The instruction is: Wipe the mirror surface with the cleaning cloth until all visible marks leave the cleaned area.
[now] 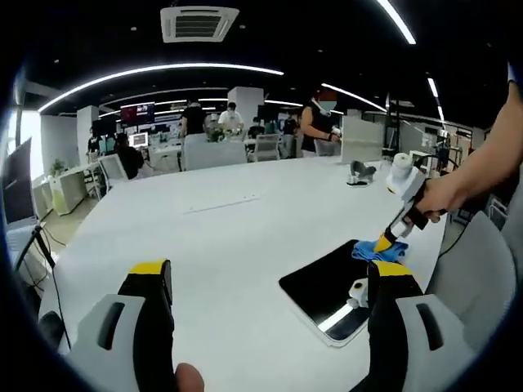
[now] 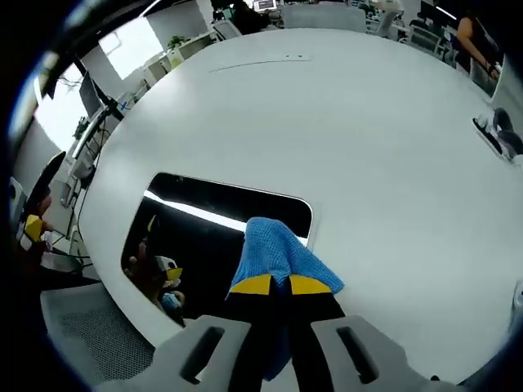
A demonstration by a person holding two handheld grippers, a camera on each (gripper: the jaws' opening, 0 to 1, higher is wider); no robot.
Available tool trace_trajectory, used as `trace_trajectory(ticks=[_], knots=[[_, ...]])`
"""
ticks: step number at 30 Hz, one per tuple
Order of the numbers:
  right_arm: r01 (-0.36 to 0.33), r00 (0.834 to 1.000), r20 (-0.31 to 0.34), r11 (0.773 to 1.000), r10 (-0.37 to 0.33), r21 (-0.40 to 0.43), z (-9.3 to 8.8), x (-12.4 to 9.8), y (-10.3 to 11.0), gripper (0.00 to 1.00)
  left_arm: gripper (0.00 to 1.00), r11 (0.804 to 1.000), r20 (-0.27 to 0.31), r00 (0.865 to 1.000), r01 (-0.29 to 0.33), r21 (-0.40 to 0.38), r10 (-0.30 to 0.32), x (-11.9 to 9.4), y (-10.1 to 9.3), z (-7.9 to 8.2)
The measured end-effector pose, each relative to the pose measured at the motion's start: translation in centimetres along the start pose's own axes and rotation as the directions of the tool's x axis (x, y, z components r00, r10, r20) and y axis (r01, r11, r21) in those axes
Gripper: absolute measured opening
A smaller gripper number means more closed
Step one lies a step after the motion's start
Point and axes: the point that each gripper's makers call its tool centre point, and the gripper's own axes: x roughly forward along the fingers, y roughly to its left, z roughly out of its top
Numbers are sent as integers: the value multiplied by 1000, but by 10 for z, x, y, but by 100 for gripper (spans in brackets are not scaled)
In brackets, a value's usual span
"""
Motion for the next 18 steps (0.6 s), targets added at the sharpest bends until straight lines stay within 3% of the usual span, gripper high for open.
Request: trace_trajectory(ticks=[2, 5, 10, 13, 16, 18], knots=[[-12, 1000, -4, 1000, 12, 7, 0, 0, -2, 0, 99, 1000, 3, 1000, 1, -18, -1, -2, 1, -4], [-38, 999, -9, 997, 38, 65, 0, 0, -3, 0, 99, 999, -46, 999, 28, -37, -30, -3, 2, -26], [4, 1000, 14, 999, -5, 52, -1, 0, 0, 0, 99, 997, -80, 994, 74, -24, -76, 4, 7, -43], [13, 1000, 28, 998, -14, 58, -1, -1, -2, 0, 99, 996, -80, 993, 82, -17, -83, 8, 14, -41], [-20, 999, 50, 986, 12, 167, 0, -1, -3, 0, 99, 996, -81, 993, 84, -28, -86, 10, 18, -38], [-19, 999, 43, 987, 12, 162, 0, -1, -4, 0, 99, 995, -77, 992, 94, -31, -96, 9, 16, -36]])
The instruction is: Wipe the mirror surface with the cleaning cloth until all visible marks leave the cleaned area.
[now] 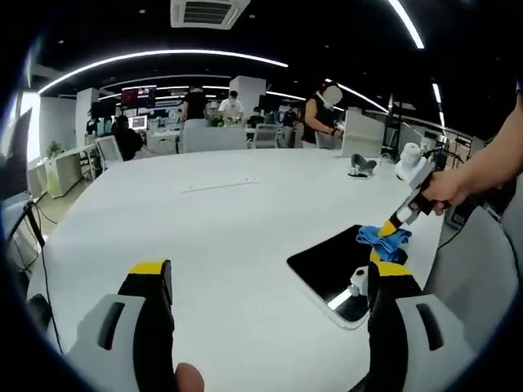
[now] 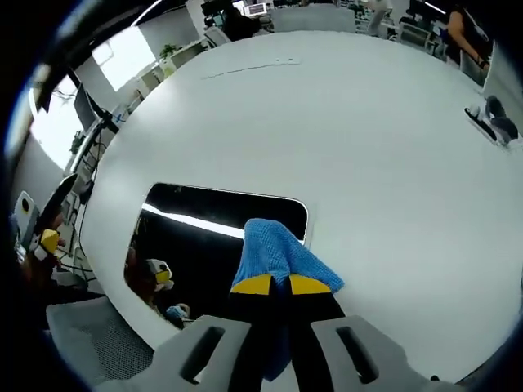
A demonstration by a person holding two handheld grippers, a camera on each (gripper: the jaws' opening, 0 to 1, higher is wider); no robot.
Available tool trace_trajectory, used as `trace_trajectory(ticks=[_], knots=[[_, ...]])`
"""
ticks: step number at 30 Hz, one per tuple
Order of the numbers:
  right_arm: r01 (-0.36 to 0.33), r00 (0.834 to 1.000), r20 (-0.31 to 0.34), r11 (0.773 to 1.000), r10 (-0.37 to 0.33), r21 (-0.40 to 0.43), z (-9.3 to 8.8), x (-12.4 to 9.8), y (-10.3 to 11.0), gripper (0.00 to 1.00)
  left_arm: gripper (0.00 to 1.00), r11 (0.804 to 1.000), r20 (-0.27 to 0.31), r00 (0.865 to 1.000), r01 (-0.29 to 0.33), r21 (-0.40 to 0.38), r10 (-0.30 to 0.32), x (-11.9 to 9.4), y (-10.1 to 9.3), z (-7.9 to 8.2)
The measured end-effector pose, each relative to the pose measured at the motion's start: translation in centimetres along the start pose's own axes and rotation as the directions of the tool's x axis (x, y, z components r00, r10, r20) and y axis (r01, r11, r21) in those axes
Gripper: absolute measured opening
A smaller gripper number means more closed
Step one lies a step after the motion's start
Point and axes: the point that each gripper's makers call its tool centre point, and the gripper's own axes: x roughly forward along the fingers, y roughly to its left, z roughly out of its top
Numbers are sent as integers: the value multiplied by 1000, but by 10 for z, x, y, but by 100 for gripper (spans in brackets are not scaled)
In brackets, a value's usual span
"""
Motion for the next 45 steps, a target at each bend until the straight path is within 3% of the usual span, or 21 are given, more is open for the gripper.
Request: trace_trajectory(ticks=[2, 8, 14, 18, 22, 29, 45], knots=[[6, 1000, -10, 999, -6, -32, 0, 0, 2, 0, 99, 1000, -2, 1000, 10, 26, -10, -1, -3, 3], [17, 1000, -14, 1000, -17, -14, -3, -2, -2, 0, 99, 999, 1, 999, 32, 17, -32, -8, -9, 5], [28, 1000, 3, 1000, -28, -1, -6, -4, -7, 0, 99, 997, -22, 997, 69, 29, -69, -10, -14, -6], [29, 999, 14, 1000, -29, -6, -6, -4, -7, 0, 99, 997, -20, 997, 76, 16, -75, -9, -17, -5], [34, 999, 25, 999, -35, 30, -7, -3, -7, 0, 99, 988, -68, 990, 130, 80, -124, -10, -23, -11], [56, 998, 35, 997, -58, 47, -9, -5, -6, 0, 99, 994, -48, 993, 107, 37, -105, -8, -7, -7], [66, 997, 27, 997, -67, 44, -22, -9, -2, 0, 99, 992, -59, 991, 125, 3, -124, -1, -10, -12]])
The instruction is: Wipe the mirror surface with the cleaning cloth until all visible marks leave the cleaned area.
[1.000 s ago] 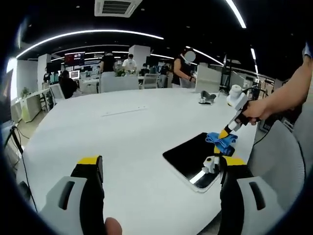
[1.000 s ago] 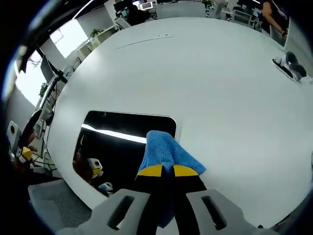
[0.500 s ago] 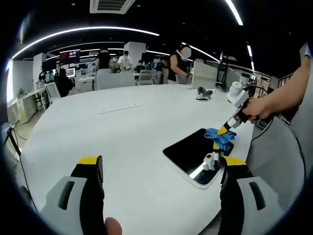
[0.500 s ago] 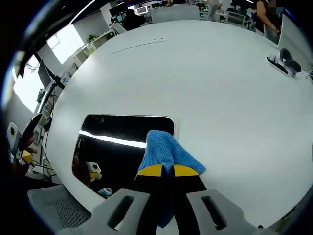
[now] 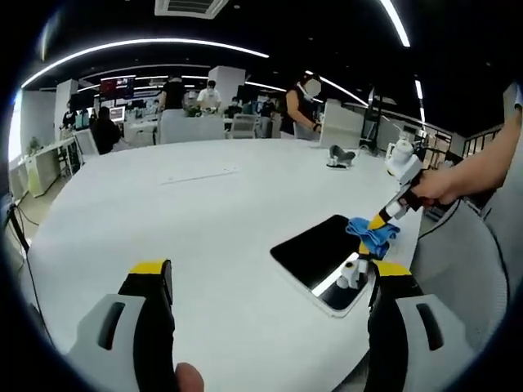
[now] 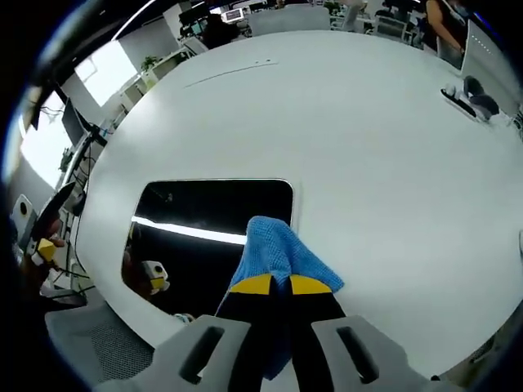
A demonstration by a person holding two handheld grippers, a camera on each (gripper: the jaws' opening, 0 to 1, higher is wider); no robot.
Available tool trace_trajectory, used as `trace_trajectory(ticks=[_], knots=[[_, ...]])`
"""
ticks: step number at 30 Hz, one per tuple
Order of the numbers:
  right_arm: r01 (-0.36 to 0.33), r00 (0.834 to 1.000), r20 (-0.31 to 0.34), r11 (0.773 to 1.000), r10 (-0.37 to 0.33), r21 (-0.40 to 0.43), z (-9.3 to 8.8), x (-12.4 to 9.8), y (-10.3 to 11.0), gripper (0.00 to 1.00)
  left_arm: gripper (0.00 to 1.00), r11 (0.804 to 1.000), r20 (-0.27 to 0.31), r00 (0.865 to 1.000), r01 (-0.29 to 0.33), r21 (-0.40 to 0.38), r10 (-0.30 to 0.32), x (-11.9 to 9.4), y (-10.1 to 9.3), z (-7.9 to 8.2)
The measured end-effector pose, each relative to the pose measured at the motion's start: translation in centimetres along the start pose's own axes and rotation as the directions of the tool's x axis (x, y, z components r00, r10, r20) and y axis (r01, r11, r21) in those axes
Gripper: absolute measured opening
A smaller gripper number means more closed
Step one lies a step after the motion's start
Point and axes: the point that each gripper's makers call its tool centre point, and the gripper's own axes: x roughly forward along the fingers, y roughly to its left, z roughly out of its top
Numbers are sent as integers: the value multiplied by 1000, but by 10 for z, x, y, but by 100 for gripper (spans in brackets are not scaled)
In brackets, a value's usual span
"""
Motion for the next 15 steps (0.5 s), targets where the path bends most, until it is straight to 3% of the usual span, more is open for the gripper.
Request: trace_trajectory(ticks=[15], knots=[[-3, 1000, -4, 1000, 3, 7, -13, -6, 2, 0, 99, 999, -27, 999, -23, -29, 22, -2, -3, -21]])
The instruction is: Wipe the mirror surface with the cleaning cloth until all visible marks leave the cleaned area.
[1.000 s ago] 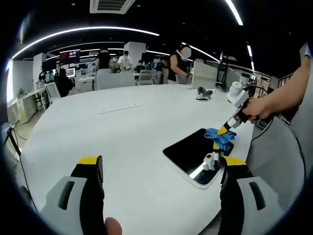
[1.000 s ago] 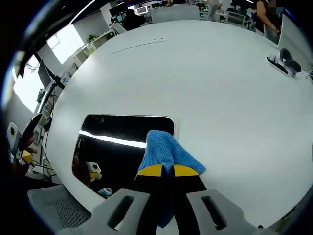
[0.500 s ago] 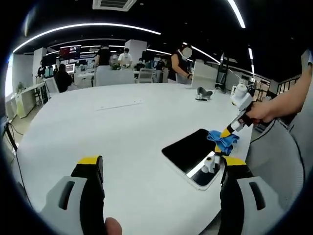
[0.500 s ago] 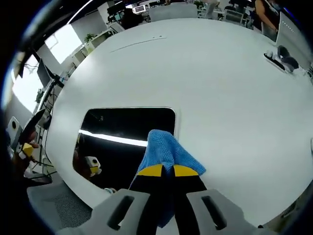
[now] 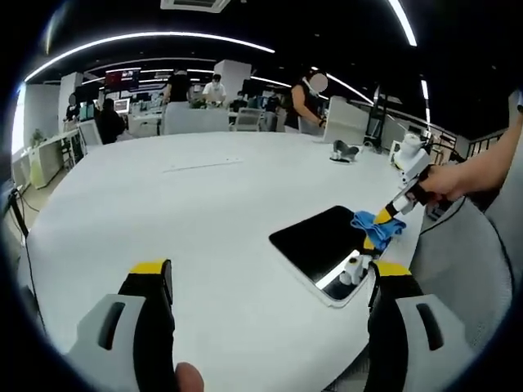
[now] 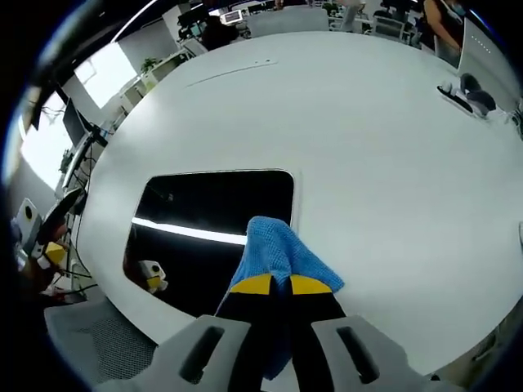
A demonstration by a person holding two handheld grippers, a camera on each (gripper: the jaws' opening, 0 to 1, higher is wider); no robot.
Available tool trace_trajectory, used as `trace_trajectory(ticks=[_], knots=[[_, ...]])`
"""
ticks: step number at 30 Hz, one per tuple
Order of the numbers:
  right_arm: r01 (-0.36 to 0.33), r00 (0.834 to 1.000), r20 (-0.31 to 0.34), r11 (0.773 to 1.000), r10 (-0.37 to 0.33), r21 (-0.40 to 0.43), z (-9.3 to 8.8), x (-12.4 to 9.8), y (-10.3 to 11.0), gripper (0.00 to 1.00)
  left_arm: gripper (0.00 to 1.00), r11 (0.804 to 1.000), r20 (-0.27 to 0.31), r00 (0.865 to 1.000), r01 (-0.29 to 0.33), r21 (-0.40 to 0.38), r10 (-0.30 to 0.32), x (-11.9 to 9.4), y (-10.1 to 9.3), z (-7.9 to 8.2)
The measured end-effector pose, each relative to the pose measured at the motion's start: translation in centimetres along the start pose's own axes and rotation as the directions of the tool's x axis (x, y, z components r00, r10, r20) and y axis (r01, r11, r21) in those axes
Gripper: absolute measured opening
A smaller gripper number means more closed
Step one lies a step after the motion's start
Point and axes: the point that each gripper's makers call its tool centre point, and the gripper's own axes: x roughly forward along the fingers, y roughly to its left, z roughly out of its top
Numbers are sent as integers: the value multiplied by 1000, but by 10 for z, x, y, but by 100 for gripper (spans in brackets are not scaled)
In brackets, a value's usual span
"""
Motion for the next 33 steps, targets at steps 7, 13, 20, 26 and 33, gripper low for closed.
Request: trace_trajectory(ticks=[7, 13, 20, 26, 33], knots=[[-10, 1000, -16, 1000, 10, 11, -11, -6, 2, 0, 99, 999, 21, 999, -30, -41, 31, -4, 4, 4], [-14, 1000, -9, 1000, 14, 20, -18, -8, 2, 0, 99, 999, 0, 1000, -24, -26, 24, 2, 7, -4], [-14, 1000, -16, 999, 15, 32, -21, -9, 4, 0, 99, 1000, -4, 1000, -9, 9, 9, 6, -1, -1], [-14, 1000, -23, 999, 15, 51, -21, -9, 4, 1, 99, 1000, -7, 1000, -7, 21, 7, 5, 4, 3], [2, 1000, -10, 999, -1, 51, -20, -10, 5, 0, 99, 999, -3, 999, -32, 1, 32, 4, 11, 2]])
